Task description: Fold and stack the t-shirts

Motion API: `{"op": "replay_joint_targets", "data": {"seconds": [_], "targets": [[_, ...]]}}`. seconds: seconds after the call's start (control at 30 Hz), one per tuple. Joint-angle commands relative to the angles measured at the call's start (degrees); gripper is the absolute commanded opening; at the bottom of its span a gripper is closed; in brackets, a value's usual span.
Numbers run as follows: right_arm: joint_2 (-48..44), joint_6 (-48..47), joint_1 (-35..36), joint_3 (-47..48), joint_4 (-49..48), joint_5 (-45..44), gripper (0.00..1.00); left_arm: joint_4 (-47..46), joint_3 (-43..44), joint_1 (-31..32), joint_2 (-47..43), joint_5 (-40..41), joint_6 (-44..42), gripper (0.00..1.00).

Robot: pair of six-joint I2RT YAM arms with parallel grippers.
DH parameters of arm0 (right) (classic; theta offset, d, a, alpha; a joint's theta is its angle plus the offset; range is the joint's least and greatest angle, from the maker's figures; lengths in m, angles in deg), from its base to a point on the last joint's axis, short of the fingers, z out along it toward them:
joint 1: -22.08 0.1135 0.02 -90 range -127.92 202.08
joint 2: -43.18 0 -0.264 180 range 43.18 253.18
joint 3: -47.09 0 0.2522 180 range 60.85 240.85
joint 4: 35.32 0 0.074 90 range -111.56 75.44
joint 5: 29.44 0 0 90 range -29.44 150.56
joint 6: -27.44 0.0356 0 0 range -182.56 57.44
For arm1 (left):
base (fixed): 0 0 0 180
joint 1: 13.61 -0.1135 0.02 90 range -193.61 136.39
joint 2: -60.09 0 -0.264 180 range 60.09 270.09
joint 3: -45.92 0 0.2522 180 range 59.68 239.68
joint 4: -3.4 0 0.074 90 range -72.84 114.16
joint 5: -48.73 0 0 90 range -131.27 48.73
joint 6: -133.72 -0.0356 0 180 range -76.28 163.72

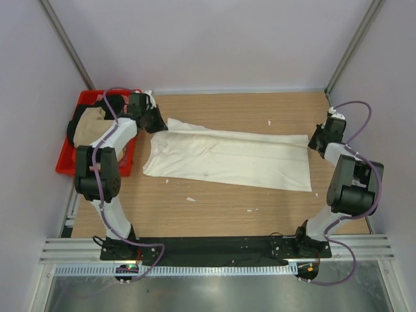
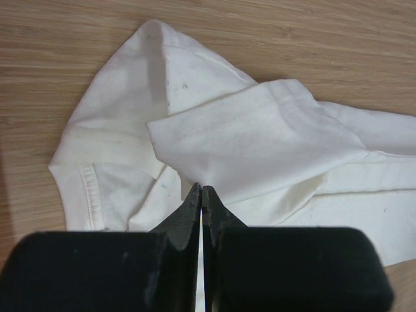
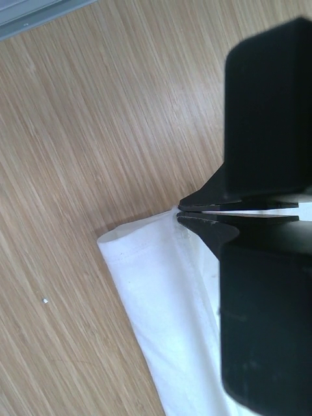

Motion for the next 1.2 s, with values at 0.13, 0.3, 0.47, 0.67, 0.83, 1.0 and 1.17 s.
{"op": "replay_joint_targets", "data": {"seconds": [0.13,0.3,0.47,0.67,0.83,1.0,1.17], "targets": [[-5.43,-1.33,0.38,-0.78,2.13,-5.91,0.11,3.52,-1.78,-0.2,-2.44,0.26,-2.63,0.0],[-7.64,-0.54,0.38,-0.35,8.8,-7.85,0.2,6.94,-1.0,0.77,-1.65,1.4,-5.18,0.0],[-6.41,2.09,0.38,5.27,18.2,-6.27,0.26,9.23,-0.03,1.12,0.28,0.26,-5.53,0.0],[-5.36,8.42,0.38,8.52,21.89,-1.61,0.28,10.2,0.24,1.65,0.55,0.43,-5.97,0.0],[1.84,11.59,0.38,15.29,31.55,0.56,0.27,10.82,0.32,1.74,0.2,1.49,-6.67,0.0],[3.78,13.43,0.64,15.56,32.36,0.06,0.27,11.08,0.59,1.74,0.64,1.58,-6.85,0.0],[5.71,13.96,1.08,16.0,33.94,-0.56,0.27,12.84,1.38,1.91,1.78,3.77,-7.29,0.0]]}}
